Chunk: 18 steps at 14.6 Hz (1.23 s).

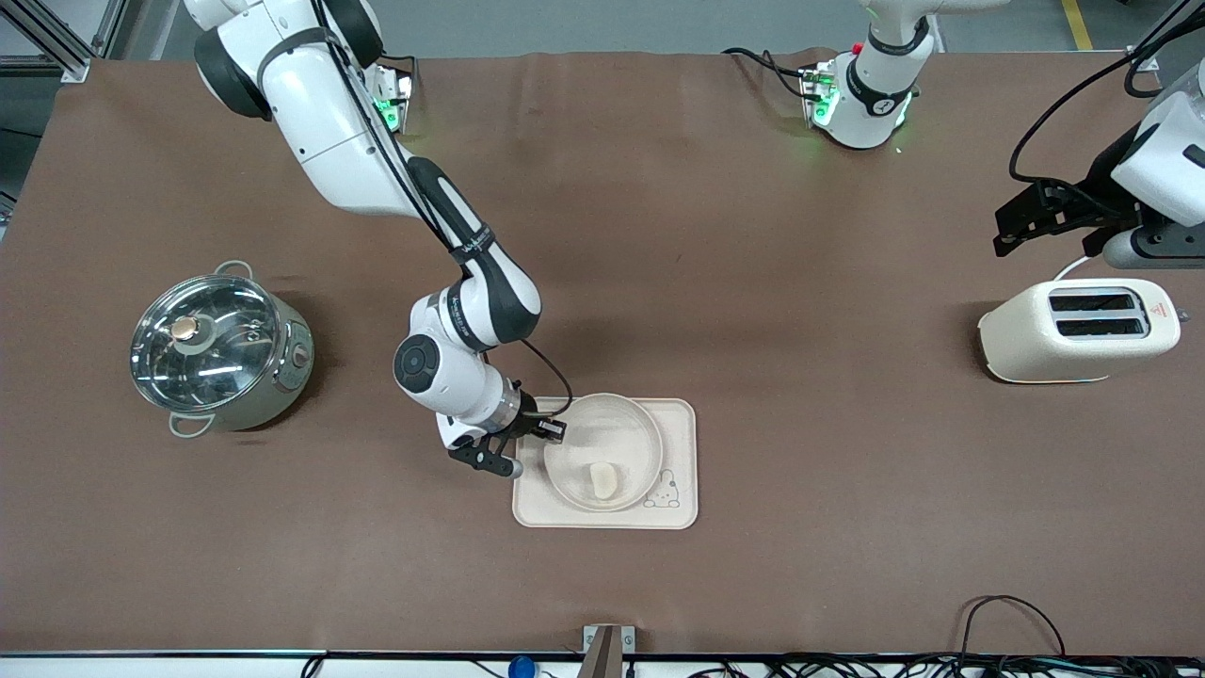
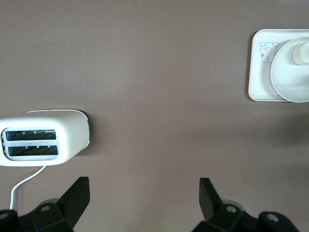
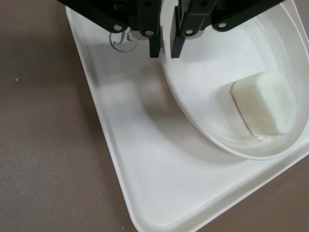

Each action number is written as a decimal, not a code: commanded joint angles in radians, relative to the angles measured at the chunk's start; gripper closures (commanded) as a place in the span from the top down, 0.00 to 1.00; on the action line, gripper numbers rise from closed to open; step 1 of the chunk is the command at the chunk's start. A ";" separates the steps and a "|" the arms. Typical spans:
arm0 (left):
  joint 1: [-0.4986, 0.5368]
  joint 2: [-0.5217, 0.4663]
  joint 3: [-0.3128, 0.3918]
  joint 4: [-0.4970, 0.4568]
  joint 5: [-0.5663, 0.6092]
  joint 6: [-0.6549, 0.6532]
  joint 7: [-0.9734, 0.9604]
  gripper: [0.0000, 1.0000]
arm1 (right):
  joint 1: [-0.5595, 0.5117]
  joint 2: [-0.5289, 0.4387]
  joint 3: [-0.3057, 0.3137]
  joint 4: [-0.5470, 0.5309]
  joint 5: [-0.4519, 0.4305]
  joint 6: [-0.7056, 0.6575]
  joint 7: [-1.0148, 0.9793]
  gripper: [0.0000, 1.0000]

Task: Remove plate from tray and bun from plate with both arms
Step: 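Close the right gripper on the plate rim while the left gripper lowers, then lift the plate off the tray with the right gripper and set it beside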

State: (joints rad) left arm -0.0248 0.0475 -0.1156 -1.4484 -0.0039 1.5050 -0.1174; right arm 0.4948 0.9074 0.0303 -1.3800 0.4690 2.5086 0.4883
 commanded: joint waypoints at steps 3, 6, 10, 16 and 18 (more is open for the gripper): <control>-0.001 -0.002 -0.001 0.014 -0.005 -0.002 0.012 1.00 | 0.002 0.013 -0.009 0.019 0.010 0.003 -0.063 0.01; -0.004 0.003 -0.006 0.014 -0.005 -0.002 0.002 1.00 | -0.002 0.010 -0.007 0.019 0.014 0.001 -0.062 0.01; -0.020 0.006 -0.013 0.008 -0.011 -0.002 -0.001 1.00 | -0.005 -0.010 -0.006 0.024 0.026 -0.011 -0.057 0.01; -0.055 0.046 -0.016 0.010 -0.044 0.032 -0.013 1.00 | 0.001 -0.048 -0.001 0.026 0.068 -0.048 -0.060 0.01; -0.079 0.066 -0.016 0.010 -0.050 0.056 -0.015 1.00 | 0.004 -0.102 -0.003 -0.022 0.068 -0.100 -0.060 0.00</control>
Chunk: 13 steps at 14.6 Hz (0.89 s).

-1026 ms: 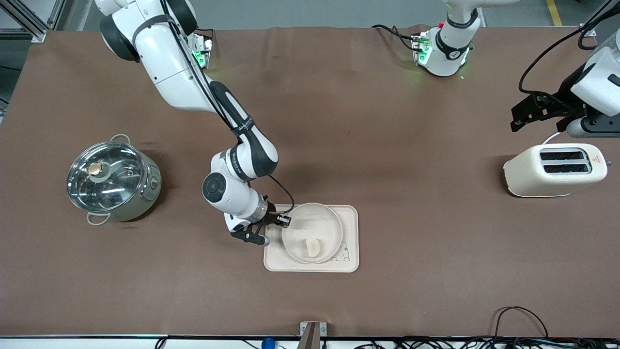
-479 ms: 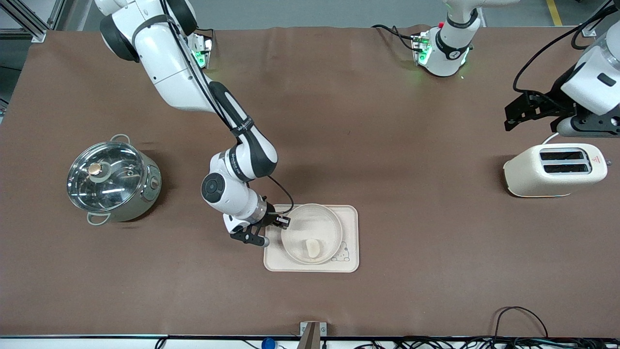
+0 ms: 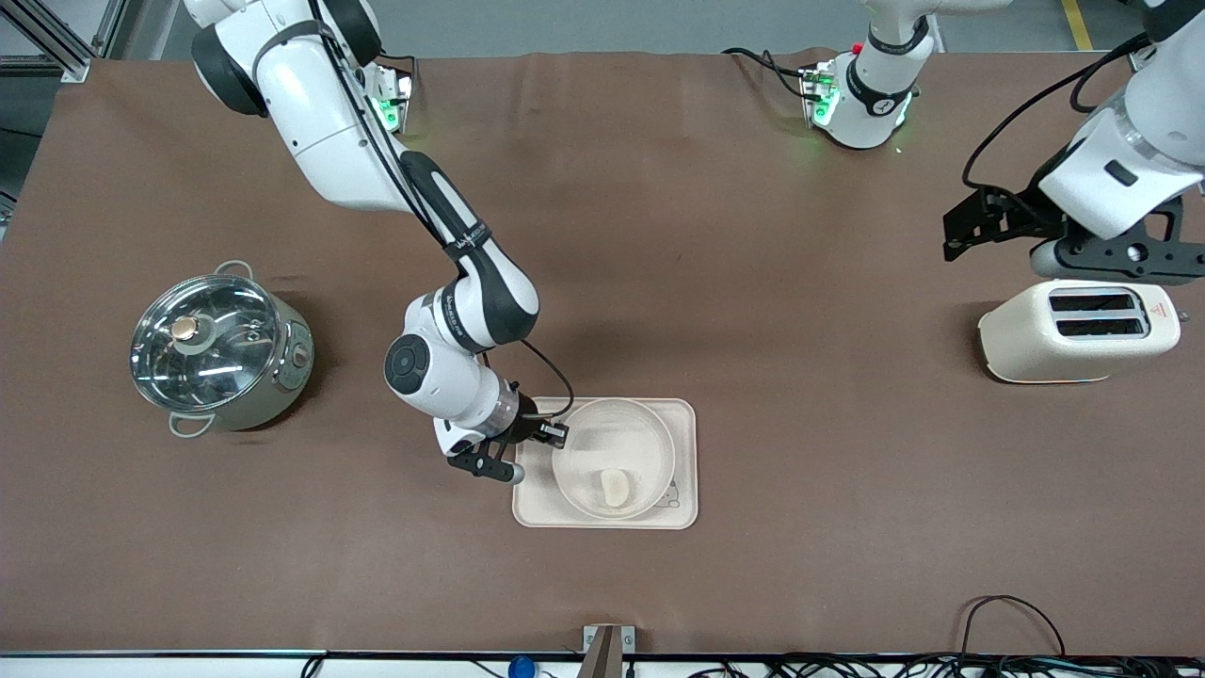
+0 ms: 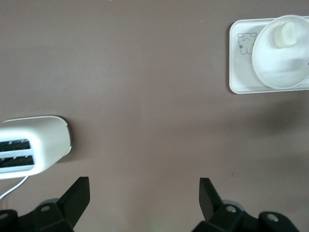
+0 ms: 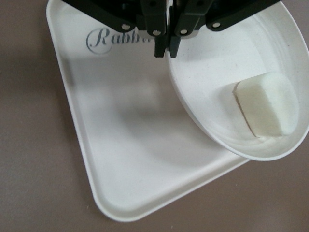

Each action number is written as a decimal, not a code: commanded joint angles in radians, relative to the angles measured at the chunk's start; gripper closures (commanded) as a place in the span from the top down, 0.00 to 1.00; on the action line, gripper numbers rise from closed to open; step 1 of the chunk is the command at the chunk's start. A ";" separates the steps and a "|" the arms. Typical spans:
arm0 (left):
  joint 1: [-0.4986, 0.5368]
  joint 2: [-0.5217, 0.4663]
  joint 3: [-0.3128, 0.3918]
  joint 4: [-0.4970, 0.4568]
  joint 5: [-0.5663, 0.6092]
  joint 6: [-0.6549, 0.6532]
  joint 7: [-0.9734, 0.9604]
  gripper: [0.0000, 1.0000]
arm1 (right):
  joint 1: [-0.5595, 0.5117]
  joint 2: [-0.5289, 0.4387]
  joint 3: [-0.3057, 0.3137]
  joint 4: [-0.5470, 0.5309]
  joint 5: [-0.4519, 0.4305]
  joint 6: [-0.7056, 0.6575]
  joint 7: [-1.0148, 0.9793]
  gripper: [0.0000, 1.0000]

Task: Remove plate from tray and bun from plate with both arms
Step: 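Lift the plate off the tray with the right gripper and set it beside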

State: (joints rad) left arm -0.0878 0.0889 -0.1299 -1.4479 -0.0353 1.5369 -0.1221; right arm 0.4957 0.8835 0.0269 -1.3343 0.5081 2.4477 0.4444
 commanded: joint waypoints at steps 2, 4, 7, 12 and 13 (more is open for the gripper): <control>-0.021 0.044 -0.013 0.006 -0.018 0.045 -0.022 1.00 | 0.007 -0.151 0.001 -0.171 0.029 -0.015 -0.030 0.00; -0.024 0.058 -0.023 0.006 -0.018 0.046 -0.059 1.00 | 0.007 -0.236 0.005 -0.320 0.029 0.063 -0.067 0.00; -0.049 0.081 -0.024 -0.005 -0.032 0.069 -0.094 1.00 | -0.002 -0.333 0.051 -0.494 0.032 0.125 -0.095 0.00; -0.069 0.075 -0.069 -0.159 -0.054 0.180 -0.265 1.00 | -0.002 -0.399 0.126 -0.655 0.059 0.206 -0.098 0.00; -0.067 0.072 -0.089 -0.189 -0.054 0.189 -0.315 1.00 | -0.005 -0.406 0.140 -0.672 0.059 0.211 -0.098 0.00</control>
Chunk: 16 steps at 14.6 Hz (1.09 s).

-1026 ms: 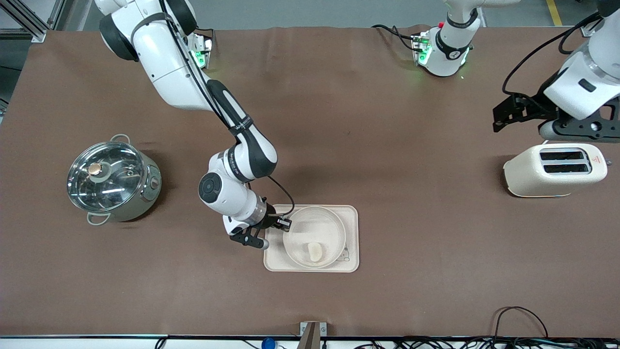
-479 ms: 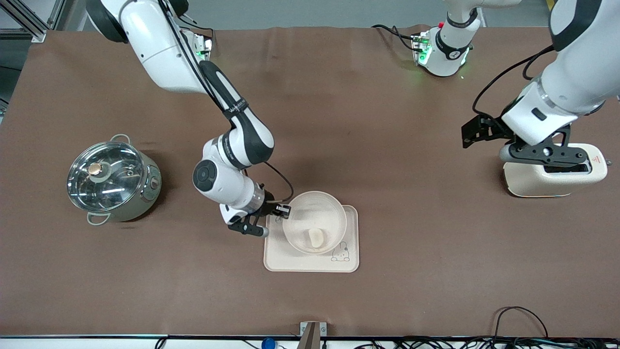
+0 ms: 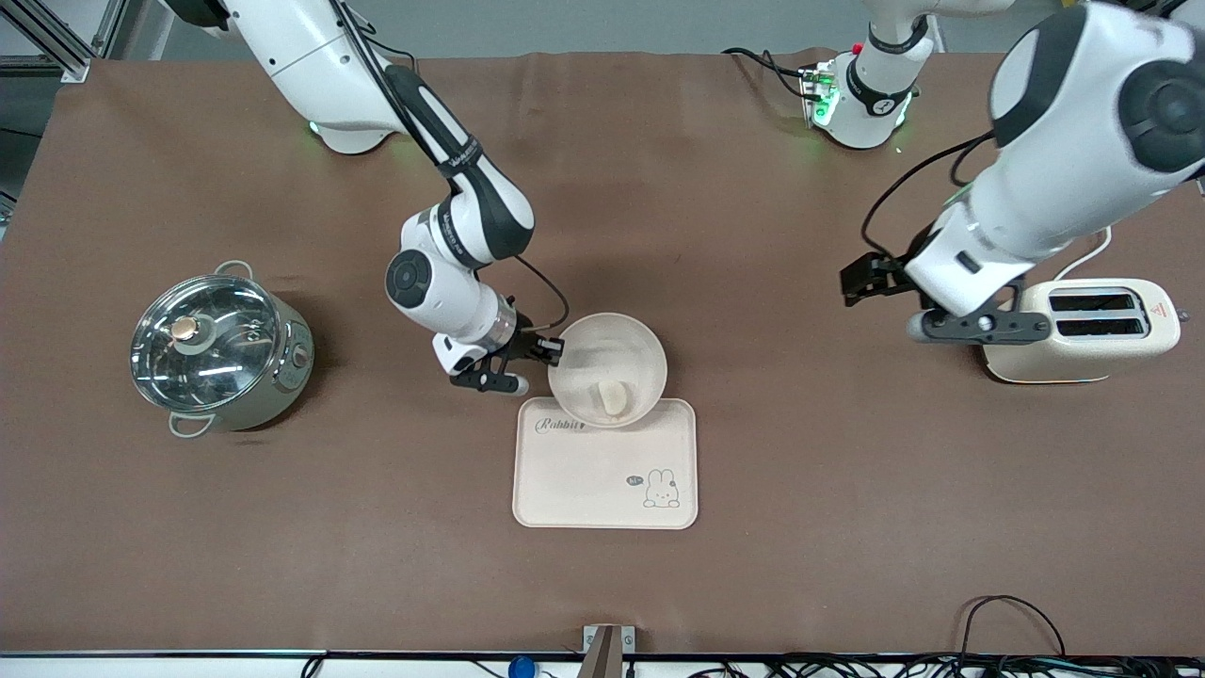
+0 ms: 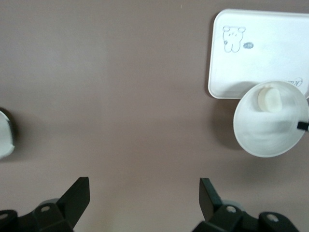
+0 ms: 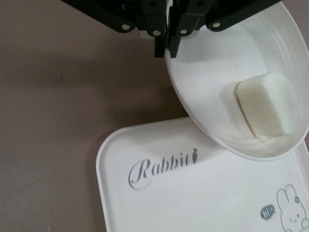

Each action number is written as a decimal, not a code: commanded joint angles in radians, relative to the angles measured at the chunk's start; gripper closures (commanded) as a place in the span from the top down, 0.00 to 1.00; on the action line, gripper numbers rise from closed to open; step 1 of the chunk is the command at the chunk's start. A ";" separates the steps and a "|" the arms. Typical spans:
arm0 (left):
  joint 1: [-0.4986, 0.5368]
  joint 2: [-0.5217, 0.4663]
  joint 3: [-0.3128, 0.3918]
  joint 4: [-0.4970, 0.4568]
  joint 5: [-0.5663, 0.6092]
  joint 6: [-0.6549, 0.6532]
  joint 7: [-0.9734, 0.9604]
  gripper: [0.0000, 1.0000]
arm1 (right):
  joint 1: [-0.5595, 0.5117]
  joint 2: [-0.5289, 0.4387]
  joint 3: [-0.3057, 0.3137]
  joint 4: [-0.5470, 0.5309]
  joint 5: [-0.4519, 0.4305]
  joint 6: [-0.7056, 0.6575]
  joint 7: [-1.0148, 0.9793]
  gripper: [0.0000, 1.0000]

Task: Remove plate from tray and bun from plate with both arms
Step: 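Lift the plate off the tray with the right gripper and set it beside, then reach the left gripper into the plate and grasp the white bun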

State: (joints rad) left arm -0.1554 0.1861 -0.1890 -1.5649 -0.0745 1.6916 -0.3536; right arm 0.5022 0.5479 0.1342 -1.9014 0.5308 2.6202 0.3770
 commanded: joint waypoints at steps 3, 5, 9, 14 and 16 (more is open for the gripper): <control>-0.001 -0.025 -0.064 -0.151 -0.014 0.109 -0.157 1.00 | -0.002 -0.072 0.036 -0.142 0.037 0.055 -0.032 0.00; 0.001 -0.025 -0.105 -0.226 -0.014 0.207 -0.247 1.00 | 0.001 -0.072 0.039 -0.166 0.037 0.077 -0.032 0.00; -0.022 0.047 -0.173 -0.284 -0.014 0.384 -0.444 1.00 | -0.002 -0.066 0.039 -0.166 0.037 0.083 -0.049 0.00; -0.171 0.220 -0.175 -0.242 -0.001 0.630 -0.764 0.95 | -0.005 -0.066 0.039 -0.165 0.094 0.075 -0.044 0.71; -0.206 0.309 -0.171 -0.183 -0.001 0.680 -0.855 0.91 | -0.001 -0.068 0.038 -0.165 0.094 0.075 -0.046 0.94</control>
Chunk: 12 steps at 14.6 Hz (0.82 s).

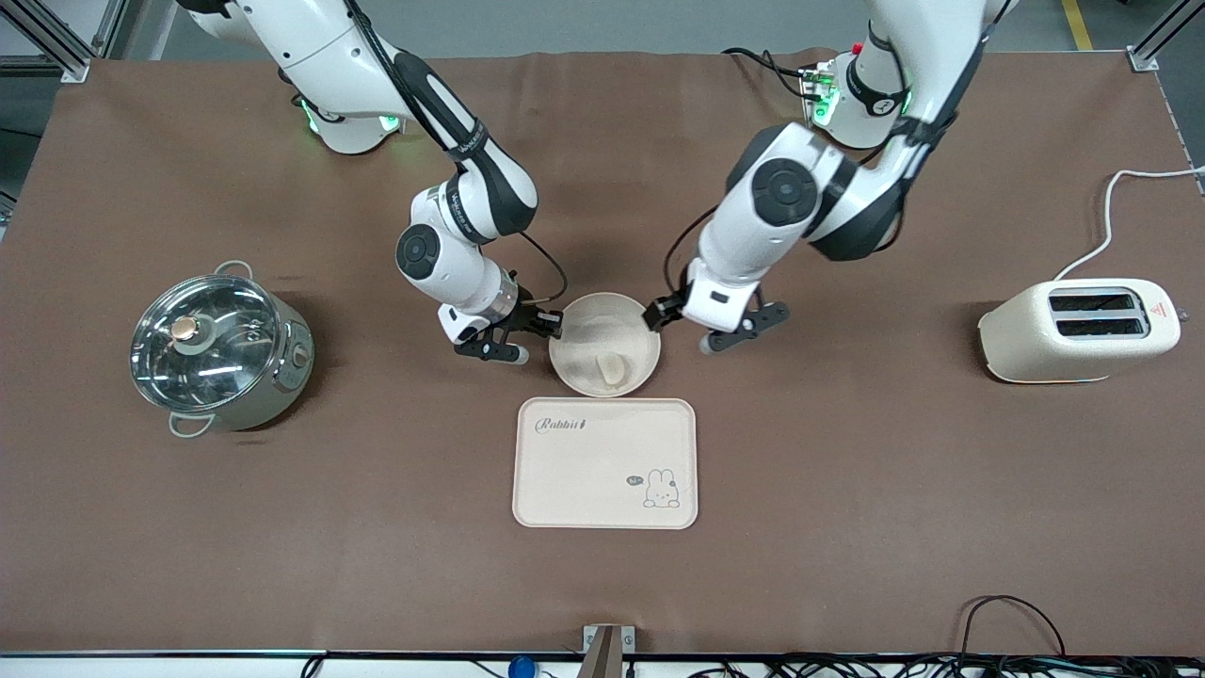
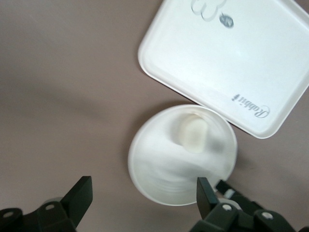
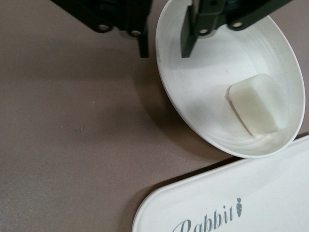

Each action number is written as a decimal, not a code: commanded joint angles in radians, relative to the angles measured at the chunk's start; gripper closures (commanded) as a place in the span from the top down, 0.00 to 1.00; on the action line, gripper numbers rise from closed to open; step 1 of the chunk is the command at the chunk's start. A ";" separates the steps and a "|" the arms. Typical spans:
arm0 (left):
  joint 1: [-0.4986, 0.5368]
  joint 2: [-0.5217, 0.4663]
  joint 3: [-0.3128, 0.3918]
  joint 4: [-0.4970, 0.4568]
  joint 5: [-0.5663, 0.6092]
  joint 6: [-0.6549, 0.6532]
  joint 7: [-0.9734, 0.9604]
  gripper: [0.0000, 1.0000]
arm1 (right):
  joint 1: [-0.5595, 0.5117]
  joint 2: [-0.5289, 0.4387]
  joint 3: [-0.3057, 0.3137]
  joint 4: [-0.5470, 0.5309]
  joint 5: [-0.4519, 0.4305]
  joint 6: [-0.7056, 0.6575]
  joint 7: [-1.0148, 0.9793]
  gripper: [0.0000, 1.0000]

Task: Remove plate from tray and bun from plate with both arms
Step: 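Reach the left gripper into the plate and grasp the white bun, then open the right gripper off the plate while the left gripper lifts the bun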

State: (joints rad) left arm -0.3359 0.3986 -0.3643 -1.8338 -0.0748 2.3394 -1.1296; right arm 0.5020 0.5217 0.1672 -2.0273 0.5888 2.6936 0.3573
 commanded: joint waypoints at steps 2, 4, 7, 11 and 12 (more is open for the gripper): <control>-0.064 0.181 0.011 0.163 0.003 0.050 -0.157 0.87 | -0.003 -0.055 0.005 -0.039 0.037 -0.014 -0.029 1.00; -0.081 0.256 0.011 0.220 0.076 0.083 -0.234 0.80 | -0.017 -0.090 0.000 -0.041 0.036 -0.047 -0.034 1.00; -0.090 0.336 0.011 0.258 0.148 0.158 -0.302 0.79 | -0.106 -0.137 0.000 -0.041 0.036 -0.069 -0.055 1.00; -0.100 0.388 0.016 0.263 0.162 0.259 -0.306 0.79 | -0.207 -0.230 -0.003 -0.038 0.036 -0.173 -0.069 1.00; -0.110 0.397 0.018 0.263 0.162 0.262 -0.305 0.79 | -0.247 -0.262 -0.003 -0.033 0.036 -0.240 -0.111 1.00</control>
State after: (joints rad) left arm -0.4191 0.7691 -0.3580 -1.5975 0.0632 2.5766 -1.4080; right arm 0.3302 0.3506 0.1518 -2.0261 0.5923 2.5471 0.3119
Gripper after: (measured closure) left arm 0.211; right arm 0.000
